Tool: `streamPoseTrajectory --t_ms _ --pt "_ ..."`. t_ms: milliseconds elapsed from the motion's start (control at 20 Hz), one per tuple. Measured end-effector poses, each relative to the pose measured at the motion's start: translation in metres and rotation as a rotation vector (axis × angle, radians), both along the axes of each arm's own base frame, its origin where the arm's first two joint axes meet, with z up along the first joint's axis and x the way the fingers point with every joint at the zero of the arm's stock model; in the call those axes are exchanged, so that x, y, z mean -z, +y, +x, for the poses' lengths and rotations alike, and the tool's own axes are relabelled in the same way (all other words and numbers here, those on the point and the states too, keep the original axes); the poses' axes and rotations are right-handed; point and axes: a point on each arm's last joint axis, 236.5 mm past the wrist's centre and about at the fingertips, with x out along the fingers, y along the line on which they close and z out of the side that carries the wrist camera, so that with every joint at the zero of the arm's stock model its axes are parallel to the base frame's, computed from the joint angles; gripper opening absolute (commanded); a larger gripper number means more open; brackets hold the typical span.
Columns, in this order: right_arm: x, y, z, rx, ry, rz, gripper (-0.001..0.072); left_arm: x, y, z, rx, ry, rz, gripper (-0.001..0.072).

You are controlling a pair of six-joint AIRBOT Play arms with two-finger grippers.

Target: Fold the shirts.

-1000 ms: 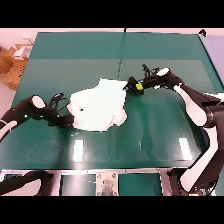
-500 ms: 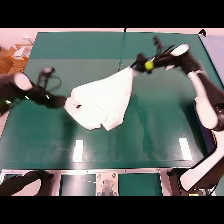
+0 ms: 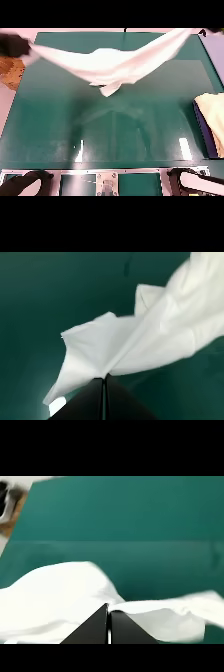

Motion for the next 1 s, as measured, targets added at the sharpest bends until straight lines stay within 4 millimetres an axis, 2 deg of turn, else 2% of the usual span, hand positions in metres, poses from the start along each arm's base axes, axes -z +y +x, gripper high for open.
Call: streamPoseTrajectory --t_ms 100,300,450,500,600,700,800,900,1000 --pt "-0.041 -0.018 -0.037 0.072 -0.096 -0.054 0.0012 -0.054 0.001 -0.013 0.001 -0.121 -0.009 0.0018" --pt "-0.120 -0.032 -0.106 0.206 -0.332 -0.129 0.0012 -0.151 0.003 -0.052 0.002 -0.387 -0.040 0.0018" --pt "-0.170 -0.029 -0.146 0.274 -0.511 -0.155 0.0013 -0.206 0.003 -0.088 0.008 -0.571 -0.073 0.0017" --pt "-0.181 -0.029 -0.154 0.291 -0.553 -0.158 0.0012 -0.221 0.004 -0.099 0.007 -0.628 -0.083 0.0018" --pt "-0.194 -0.032 -0.160 0.317 -0.603 -0.159 0.0013 -0.240 0.005 -0.112 0.004 -0.699 -0.089 0.0017" --pt "-0.193 -0.038 -0.151 0.326 -0.600 -0.150 0.0012 -0.243 0.007 -0.110 -0.003 -0.720 -0.088 0.0018" --pt "-0.177 -0.047 -0.125 0.317 -0.546 -0.123 0.0013 -0.227 0.008 -0.092 -0.011 -0.689 -0.084 0.0018" --pt "-0.144 -0.053 -0.091 0.286 -0.441 -0.090 0.0013 -0.194 0.006 -0.060 -0.018 -0.605 -0.076 0.0018" --pt "-0.095 -0.055 -0.052 0.246 -0.310 -0.048 0.0013 -0.146 0.004 -0.018 -0.023 -0.489 -0.066 0.0018"
